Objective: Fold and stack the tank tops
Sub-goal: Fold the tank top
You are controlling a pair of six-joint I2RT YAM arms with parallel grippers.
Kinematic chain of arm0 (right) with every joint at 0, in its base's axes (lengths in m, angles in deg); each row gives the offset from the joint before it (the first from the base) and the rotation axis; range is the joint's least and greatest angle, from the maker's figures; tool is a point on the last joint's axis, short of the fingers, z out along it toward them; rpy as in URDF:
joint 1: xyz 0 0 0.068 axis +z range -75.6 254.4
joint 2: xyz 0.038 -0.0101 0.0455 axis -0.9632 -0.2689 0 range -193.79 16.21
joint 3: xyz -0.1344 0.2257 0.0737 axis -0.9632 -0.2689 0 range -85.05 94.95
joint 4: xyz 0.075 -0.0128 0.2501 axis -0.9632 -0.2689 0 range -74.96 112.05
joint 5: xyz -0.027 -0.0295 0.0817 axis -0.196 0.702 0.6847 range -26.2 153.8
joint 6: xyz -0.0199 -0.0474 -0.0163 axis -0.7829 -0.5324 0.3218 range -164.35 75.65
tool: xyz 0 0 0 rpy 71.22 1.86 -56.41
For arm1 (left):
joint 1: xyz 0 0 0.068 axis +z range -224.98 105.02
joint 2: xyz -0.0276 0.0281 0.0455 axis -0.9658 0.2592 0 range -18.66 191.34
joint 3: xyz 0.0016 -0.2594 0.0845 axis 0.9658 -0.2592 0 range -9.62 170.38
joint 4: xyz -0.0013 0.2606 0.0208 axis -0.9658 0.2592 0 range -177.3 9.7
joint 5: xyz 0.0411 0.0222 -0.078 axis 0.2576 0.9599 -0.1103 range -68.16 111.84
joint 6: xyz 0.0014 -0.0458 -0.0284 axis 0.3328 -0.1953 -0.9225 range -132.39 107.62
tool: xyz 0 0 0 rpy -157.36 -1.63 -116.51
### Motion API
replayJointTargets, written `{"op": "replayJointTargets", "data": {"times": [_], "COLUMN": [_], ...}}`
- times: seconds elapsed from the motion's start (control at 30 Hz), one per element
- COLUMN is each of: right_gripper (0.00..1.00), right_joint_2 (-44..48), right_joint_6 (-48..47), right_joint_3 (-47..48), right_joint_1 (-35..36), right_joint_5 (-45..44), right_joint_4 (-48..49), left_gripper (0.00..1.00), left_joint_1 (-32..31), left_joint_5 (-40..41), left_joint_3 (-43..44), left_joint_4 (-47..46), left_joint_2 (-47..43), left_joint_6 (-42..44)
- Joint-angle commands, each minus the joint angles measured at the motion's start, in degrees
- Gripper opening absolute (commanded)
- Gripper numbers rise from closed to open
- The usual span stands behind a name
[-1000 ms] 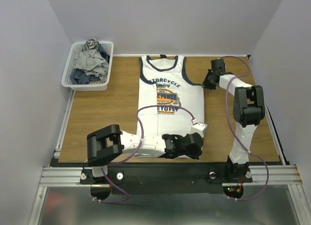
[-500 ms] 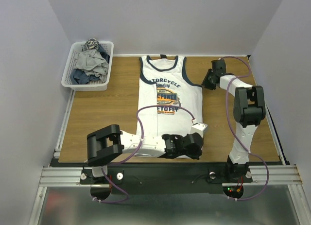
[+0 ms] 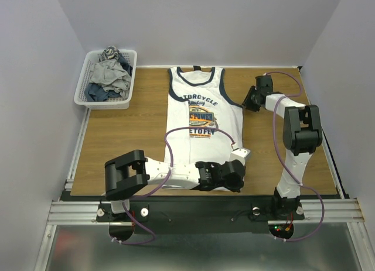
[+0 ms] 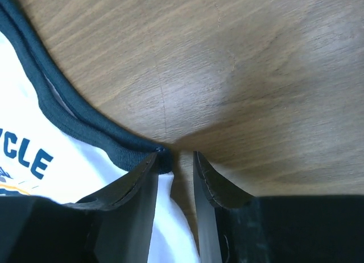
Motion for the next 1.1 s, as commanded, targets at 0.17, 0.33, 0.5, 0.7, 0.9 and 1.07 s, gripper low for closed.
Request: {"op": "replayJointTargets", "data": {"times": [0.17,0.33,0.5,0.7,0.9,1.07], "right_gripper": [0.38,0.38,0.38,0.38,0.38,0.37], "right_joint_2": [7.8,7.6,5.3,2.8,0.8,-0.5], "right_joint_6": [1.3,1.2,0.6,0.0,-0.4,-0.5], "right_joint_3": [-3.0,-3.3,-3.2,-2.6,-2.1,-1.8], "right_joint_1": [-0.3,-0.3,-0.4,-0.3,-0.3,-0.3], "right_joint_5": [-0.4,0.4,2.1,2.5,2.9,2.5], "right_joint_4": [6.3,6.9,6.9,6.9,6.9,7.0], "left_gripper": [0.00,0.00,0.00,0.00,0.00,0.00], "left_joint_1": [0.0,0.1,0.1,0.1,0.1,0.2], "left_joint_5": [-0.6,-0.5,-0.6,-0.8,-0.8,-1.0], "left_joint_3": [1.9,2.0,2.3,2.4,2.6,2.9], "left_joint_4": [-1.0,-0.9,-0.8,-0.7,-0.7,-0.5], "left_joint_2": [0.1,0.3,0.5,0.6,0.7,1.1], "left_joint_6": [-0.3,-0.3,-0.3,-0.3,-0.3,-0.3]}}
